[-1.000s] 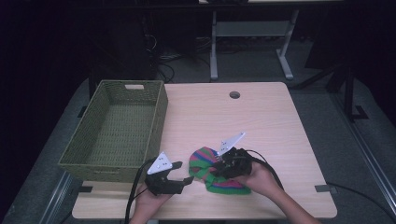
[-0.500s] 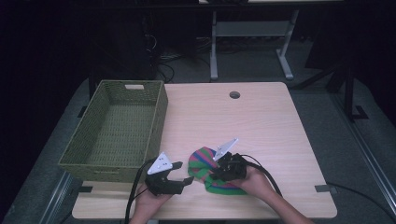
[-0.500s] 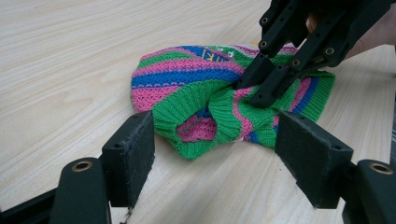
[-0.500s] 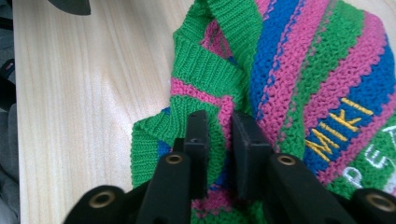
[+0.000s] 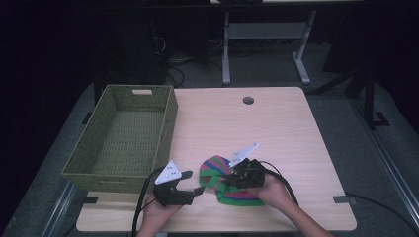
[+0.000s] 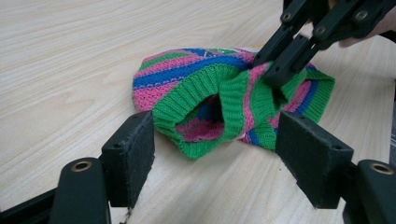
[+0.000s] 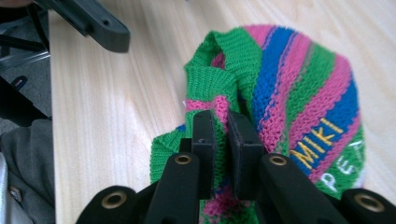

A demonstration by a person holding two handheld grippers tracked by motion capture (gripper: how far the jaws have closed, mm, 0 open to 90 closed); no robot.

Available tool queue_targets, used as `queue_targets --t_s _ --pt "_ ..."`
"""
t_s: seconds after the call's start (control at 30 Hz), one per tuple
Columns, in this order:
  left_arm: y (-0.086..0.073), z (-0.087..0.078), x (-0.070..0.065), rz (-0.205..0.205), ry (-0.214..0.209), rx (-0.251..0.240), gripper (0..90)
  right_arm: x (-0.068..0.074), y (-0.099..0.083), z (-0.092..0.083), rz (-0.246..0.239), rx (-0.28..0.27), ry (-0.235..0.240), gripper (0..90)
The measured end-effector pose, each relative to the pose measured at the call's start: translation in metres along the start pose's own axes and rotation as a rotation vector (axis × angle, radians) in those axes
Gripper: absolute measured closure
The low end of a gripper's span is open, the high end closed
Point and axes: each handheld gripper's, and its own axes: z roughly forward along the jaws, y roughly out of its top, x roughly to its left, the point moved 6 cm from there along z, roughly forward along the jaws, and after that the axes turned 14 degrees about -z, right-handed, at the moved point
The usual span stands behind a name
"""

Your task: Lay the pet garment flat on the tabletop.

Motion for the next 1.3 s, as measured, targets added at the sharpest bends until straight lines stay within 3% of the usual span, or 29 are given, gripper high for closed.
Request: queue_targets --t_s 0.73,0.97,1.3 --pt "0.006 0.002 0.003 -0.006 -0.019 -0.024 27.3 -0.009 0.02 -0.06 0.016 -0.141 -0.036 82.0" --pt "0.015 0.005 0.003 -0.03 -0.031 -0.044 27.3 -0.013 0.027 -0.078 0.001 -0.179 -0.031 82.0" --pt "0.022 0.029 0.003 -0.007 -0.02 -0.008 27.4 -0.017 0.033 -0.088 -0.043 -0.196 0.003 82.0"
